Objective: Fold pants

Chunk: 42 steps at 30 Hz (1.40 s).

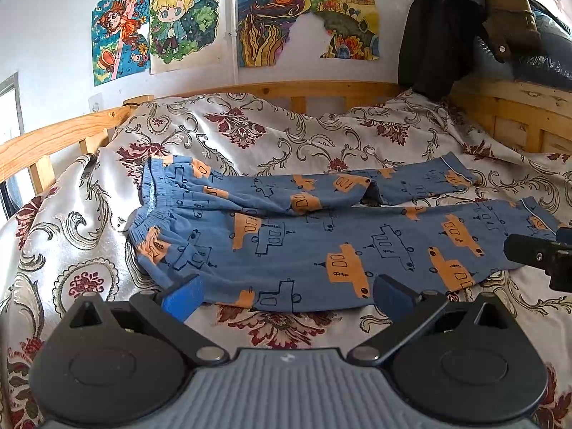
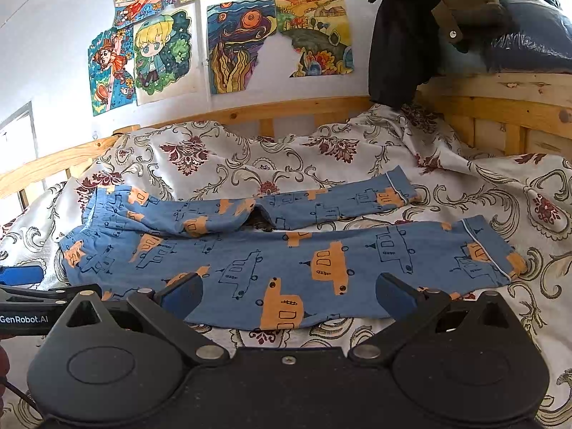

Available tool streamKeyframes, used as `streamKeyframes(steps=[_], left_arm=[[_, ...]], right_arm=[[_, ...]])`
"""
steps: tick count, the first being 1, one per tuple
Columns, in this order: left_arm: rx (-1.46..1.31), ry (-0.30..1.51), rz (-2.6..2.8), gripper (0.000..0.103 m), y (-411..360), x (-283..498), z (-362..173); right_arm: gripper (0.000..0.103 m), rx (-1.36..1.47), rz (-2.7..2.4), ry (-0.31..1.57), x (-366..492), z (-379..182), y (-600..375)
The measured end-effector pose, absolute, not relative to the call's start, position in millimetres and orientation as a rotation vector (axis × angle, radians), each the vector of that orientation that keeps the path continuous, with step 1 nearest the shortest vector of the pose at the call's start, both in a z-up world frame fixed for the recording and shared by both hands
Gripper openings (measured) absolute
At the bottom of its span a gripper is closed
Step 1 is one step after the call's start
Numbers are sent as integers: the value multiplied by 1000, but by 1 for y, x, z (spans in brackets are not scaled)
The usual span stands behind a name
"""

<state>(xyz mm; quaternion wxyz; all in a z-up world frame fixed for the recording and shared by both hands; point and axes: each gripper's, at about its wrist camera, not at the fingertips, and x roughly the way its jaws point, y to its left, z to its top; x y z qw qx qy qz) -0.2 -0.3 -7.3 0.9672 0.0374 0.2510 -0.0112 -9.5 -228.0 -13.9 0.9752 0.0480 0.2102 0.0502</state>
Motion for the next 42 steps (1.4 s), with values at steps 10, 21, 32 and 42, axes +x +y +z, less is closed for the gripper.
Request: streamKeyframes(steps=[10, 21, 32, 42], left_arm=[[77, 509, -23, 103, 0, 0, -7], [5, 606, 5, 103, 8, 8, -13], [63, 744, -35, 103, 27, 102, 40], [39, 773, -159, 103, 39, 251, 45]], right_arm=[[102, 97, 101, 425, -11, -13, -226], [102, 90, 74, 434, -8, -16, -229], [103, 148, 66, 447, 11, -13, -247], [103, 93, 263, 586, 117, 3, -286]])
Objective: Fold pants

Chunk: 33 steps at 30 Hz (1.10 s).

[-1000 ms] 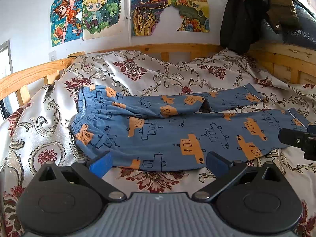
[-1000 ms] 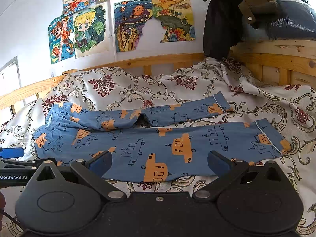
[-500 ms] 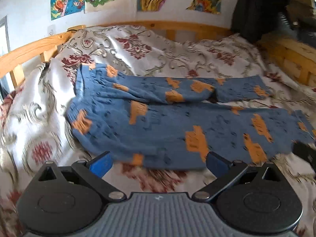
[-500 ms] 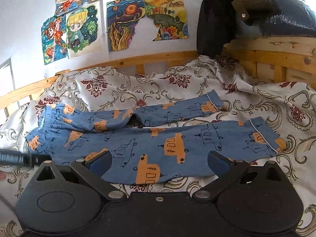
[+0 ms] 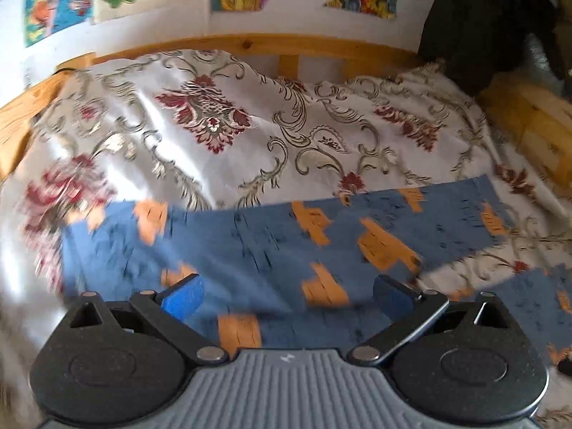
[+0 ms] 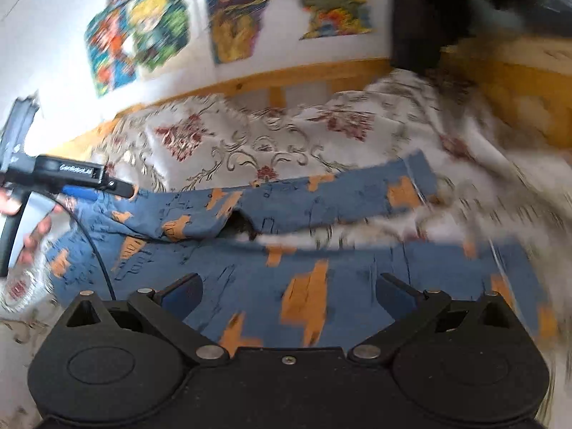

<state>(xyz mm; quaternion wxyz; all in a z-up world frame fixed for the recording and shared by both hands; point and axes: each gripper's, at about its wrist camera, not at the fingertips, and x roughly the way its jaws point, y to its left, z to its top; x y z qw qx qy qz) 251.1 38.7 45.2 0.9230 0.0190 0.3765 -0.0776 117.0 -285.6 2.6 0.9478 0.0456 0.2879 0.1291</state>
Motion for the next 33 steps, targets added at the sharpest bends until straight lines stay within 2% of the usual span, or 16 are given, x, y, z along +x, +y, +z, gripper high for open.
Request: streamKeyframes(steps=[8, 14, 17, 18, 19, 21, 23, 28, 30, 31, 33], left_arm=[[332, 801, -309, 103, 42, 385, 20], [387, 873, -487, 99, 43, 434, -9], [387, 885, -553, 93, 39, 448, -16], [397, 894, -567, 91, 37, 452, -19], [410, 906, -582, 86, 36, 456, -21], [444, 926, -609, 76, 32, 460, -26], [479, 948, -611, 57, 30, 461, -30], [531, 1019, -636, 48, 24, 458, -38], [557, 1028, -635, 43, 19, 455, -40], [565, 1029, -627, 41, 17, 454, -40], [562, 1038, -611, 32, 15, 454, -41]], right_arm=[[102, -106, 437, 675, 322, 12, -300], [101, -136, 517, 820, 450, -9, -292], [93, -225, 592, 850, 479, -15, -276], [87, -266, 618, 860, 484, -17, -268], [83, -304, 637, 877, 488, -20, -262], [64, -377, 667, 914, 494, -28, -252], [55, -447, 699, 929, 494, -34, -244], [47, -520, 757, 938, 492, -40, -236], [36, -515, 777, 951, 489, -42, -236], [35, -521, 785, 956, 486, -44, -236], [31, -531, 782, 959, 482, -47, -235]])
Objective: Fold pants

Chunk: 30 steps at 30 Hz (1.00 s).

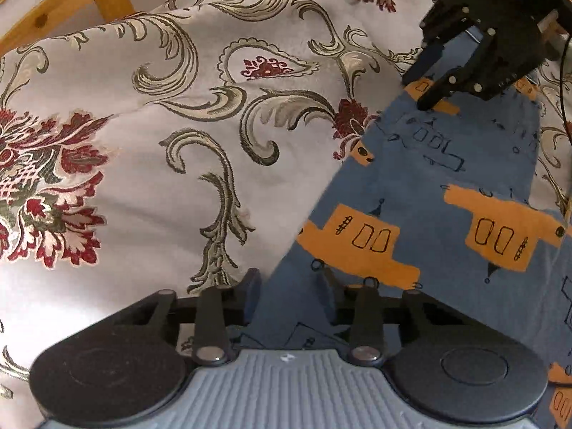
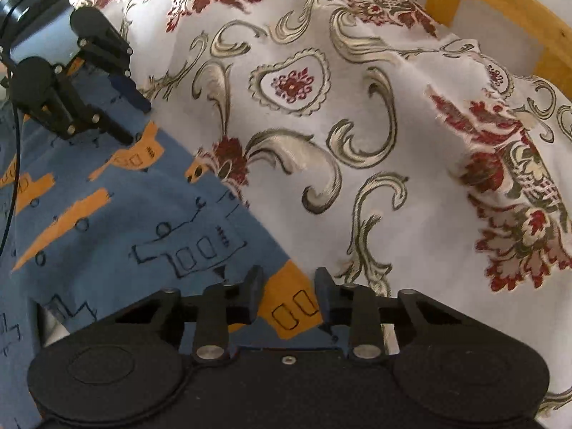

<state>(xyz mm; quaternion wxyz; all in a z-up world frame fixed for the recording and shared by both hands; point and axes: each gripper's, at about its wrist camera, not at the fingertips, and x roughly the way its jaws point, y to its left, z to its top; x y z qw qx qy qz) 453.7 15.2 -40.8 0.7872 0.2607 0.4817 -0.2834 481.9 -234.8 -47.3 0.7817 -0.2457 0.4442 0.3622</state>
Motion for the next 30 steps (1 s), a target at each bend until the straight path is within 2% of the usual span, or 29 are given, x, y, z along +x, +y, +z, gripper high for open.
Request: streamKeyframes(steps=[1, 2, 3, 5, 11, 18, 26, 27, 29, 30], left_arm=[[558, 1042, -605, 21, 14, 453, -41], [566, 1039, -595, 12, 12, 451, -41], [583, 1028, -585, 8, 10, 448, -41], [598, 1009, -558, 3, 6, 443, -40], [573, 910, -421, 3, 1, 437, -27], [582, 681, -288, 3, -9, 437, -5], [571, 670, -243, 4, -20, 468, -26], [569, 681, -242, 5, -19, 470, -29], [563, 677, -251, 17, -11, 465, -29], [550, 671, -264, 21, -7, 463, -27]], right_arm=[[28, -526, 777, 961, 482, -48, -233], [19, -521, 776, 959, 480, -48, -232], [8, -526, 773, 951, 477, -49, -230], [5, -553, 753, 926, 467, -50, -227], [3, -648, 643, 798, 441, -44, -219], [3, -776, 471, 555, 436, -17, -209], [3, -838, 339, 551, 479, -42, -200], [3, -837, 340, 565, 483, -47, -199], [6, -834, 341, 576, 483, -55, -197], [13, -820, 341, 574, 483, -55, -198]])
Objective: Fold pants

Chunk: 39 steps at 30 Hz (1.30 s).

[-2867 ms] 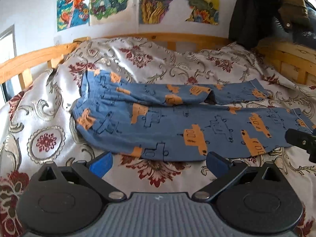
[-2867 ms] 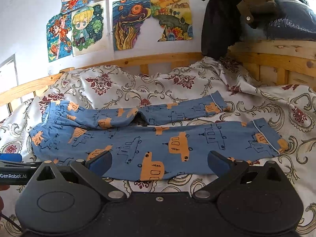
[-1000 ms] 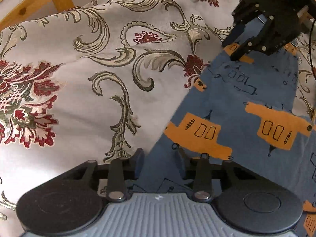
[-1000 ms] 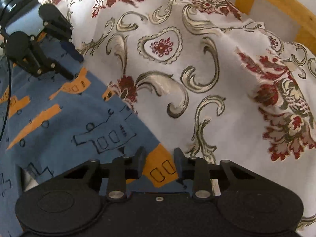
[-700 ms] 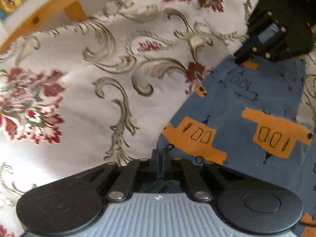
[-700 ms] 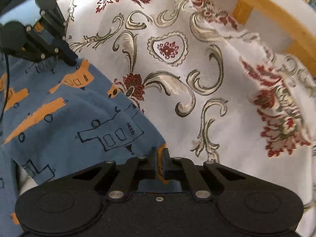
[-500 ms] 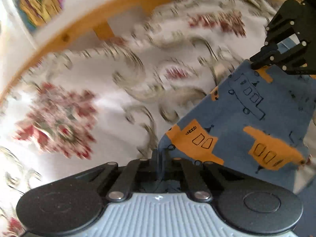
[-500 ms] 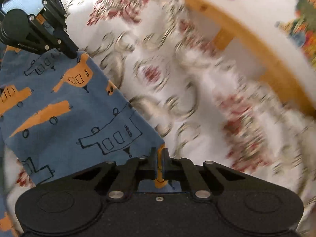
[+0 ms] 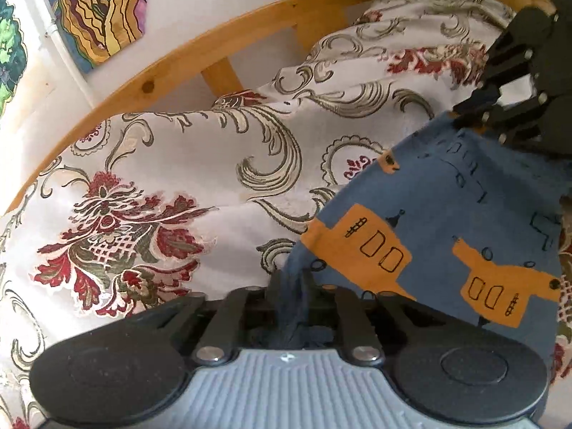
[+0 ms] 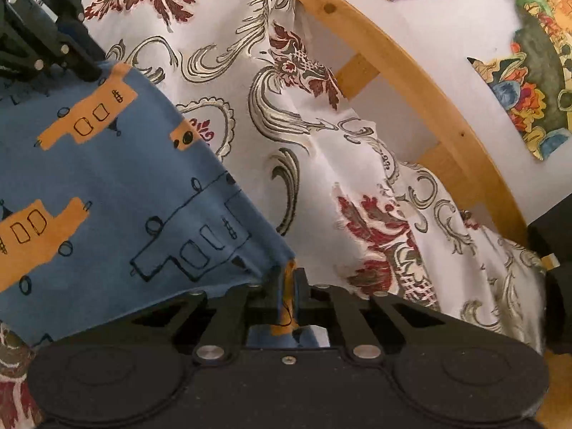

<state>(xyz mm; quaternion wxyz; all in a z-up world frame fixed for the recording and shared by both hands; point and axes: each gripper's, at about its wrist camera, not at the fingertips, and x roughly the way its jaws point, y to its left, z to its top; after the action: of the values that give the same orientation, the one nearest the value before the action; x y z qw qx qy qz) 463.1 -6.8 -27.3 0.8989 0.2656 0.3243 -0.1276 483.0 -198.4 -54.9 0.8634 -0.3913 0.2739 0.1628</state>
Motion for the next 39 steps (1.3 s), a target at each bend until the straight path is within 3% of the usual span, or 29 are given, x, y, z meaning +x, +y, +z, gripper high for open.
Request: streamKeyframes(steps=[1, 2, 3, 5, 8, 15, 22, 25, 27, 33, 35, 39], left_arm=[[533, 666, -271, 33, -2, 461, -25], [508, 662, -276, 49, 5, 459, -20], [478, 656, -279, 57, 15, 456, -14], [408, 641, -275, 80, 39, 447, 1], [315, 639, -268, 102, 81, 432, 22], [290, 833, -313, 103, 146, 417, 35], [344, 975, -328, 98, 150, 422, 24], [289, 993, -343, 95, 157, 425, 27], [254, 999, -350, 91, 162, 425, 29], [291, 1003, -324, 71, 166, 421, 28], [309, 1010, -317, 49, 166, 421, 28], [338, 1038, -326, 20, 160, 419, 25]], right_arm=[[18, -801, 338, 572, 485, -54, -198], [35, -773, 336, 569, 484, -50, -201], [52, -739, 337, 564, 483, -45, -206], [72, -681, 341, 536, 475, -34, -216], [103, -615, 421, 465, 454, -17, -223], [102, -503, 744, 480, 441, -10, -183], [101, -542, 870, 512, 466, -17, -117], [94, -555, 918, 506, 473, -12, -99], [82, -601, 951, 489, 474, -9, -86], [53, -758, 992, 481, 481, -14, -53], [46, -793, 989, 502, 485, -19, -48], [38, -890, 972, 534, 482, -31, -44]])
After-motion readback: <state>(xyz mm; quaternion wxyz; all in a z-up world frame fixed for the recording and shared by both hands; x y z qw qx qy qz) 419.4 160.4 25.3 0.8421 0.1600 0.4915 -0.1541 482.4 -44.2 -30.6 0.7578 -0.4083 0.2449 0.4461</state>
